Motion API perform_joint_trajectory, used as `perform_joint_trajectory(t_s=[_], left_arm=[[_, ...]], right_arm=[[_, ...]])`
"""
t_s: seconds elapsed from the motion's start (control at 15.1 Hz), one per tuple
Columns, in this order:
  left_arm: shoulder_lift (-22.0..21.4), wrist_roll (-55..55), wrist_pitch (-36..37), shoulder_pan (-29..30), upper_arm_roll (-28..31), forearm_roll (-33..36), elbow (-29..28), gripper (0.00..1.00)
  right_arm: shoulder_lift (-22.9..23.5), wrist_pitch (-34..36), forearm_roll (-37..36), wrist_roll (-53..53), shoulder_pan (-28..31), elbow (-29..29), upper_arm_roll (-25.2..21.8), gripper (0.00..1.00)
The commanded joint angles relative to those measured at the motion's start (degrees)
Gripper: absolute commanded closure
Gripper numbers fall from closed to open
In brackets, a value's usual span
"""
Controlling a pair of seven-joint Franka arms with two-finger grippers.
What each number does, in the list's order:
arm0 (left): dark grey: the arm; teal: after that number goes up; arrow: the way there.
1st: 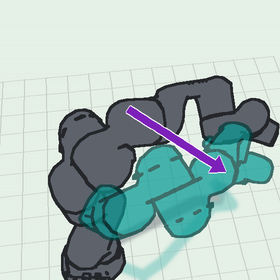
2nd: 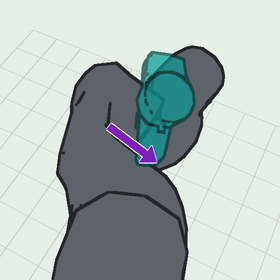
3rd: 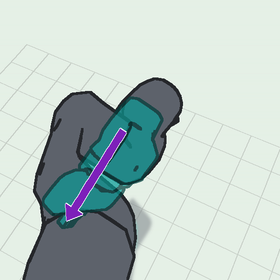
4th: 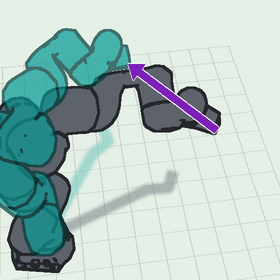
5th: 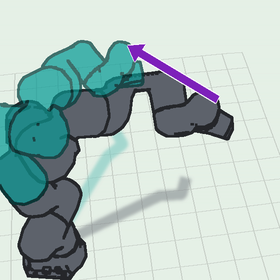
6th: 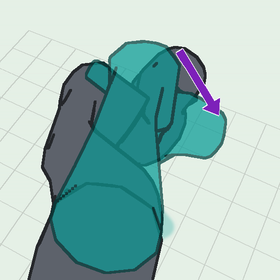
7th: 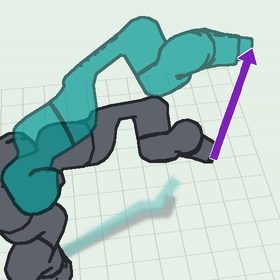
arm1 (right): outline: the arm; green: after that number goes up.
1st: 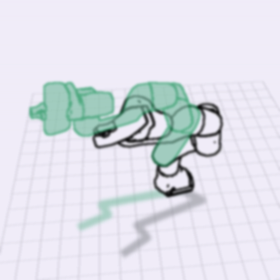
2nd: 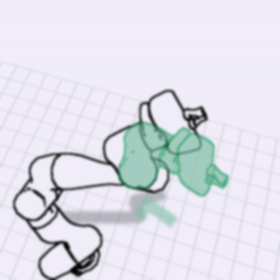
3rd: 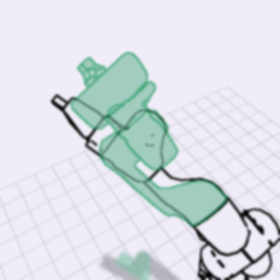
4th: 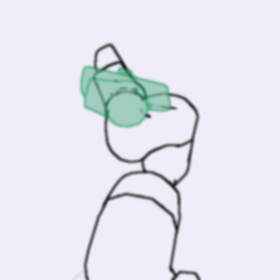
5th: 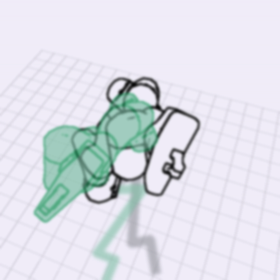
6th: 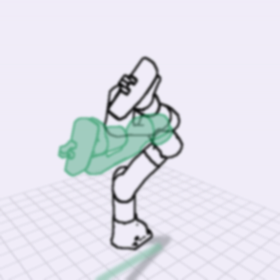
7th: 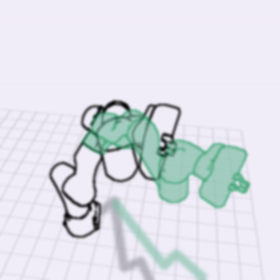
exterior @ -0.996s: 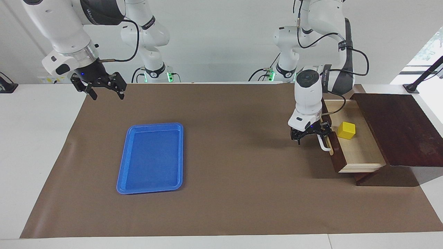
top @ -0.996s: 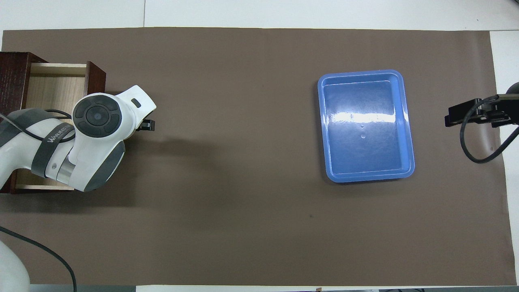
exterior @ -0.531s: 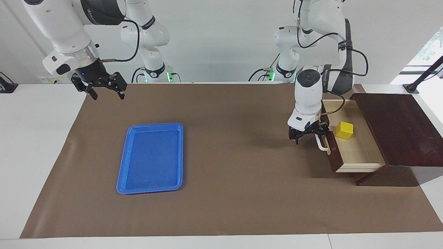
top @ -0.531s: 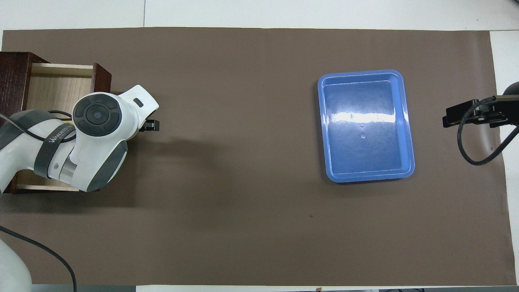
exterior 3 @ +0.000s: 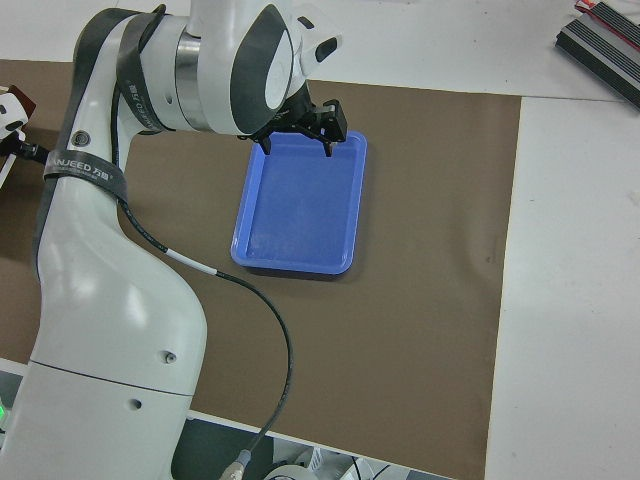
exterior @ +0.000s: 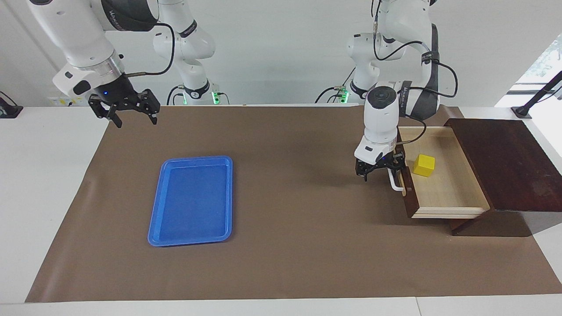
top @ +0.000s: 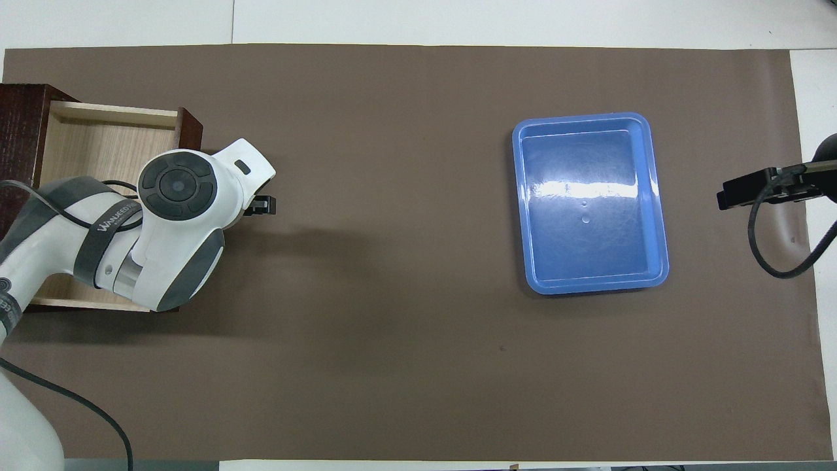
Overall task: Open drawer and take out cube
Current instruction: 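Grasp the white handle with the left gripper and pull the drawer open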
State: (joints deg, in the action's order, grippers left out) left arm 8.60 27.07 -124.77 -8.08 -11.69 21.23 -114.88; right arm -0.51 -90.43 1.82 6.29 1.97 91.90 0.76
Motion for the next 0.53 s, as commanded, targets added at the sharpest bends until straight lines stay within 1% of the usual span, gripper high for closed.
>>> perform_joint_trajectory(t_s=[0.0, 0.13, 0.27, 0.33, 0.46], left_arm=[[2.6, 0.3, 9.1, -0.8, 0.4, -4.7, 9.6, 0.00], [3.0, 0.5, 14.5, -0.7, 0.5, -6.9, 14.4, 0.00], [2.8, 2.4, 21.7, -0.2, 1.1, -8.7, 19.7, 0.00], [2.5, 3.2, 24.4, 0.3, 2.3, -9.9, 21.8, 0.00], [1.3, 5.6, 28.4, 0.5, 6.7, -11.5, 23.2, 0.00]], right_arm=[[-1.6, -0.2, 2.7, 1.2, 0.8, 2.0, 0.1, 0.00], [-1.6, -0.2, 2.6, -1.8, 1.1, 2.0, 0.0, 0.00], [-1.6, -0.3, 2.7, -2.2, 1.4, 2.1, -0.1, 0.00], [-1.7, -0.2, 2.7, -2.0, 1.4, 2.1, 0.0, 0.00], [-1.7, -0.4, 2.7, -1.9, 1.4, 2.1, 0.0, 0.00]])
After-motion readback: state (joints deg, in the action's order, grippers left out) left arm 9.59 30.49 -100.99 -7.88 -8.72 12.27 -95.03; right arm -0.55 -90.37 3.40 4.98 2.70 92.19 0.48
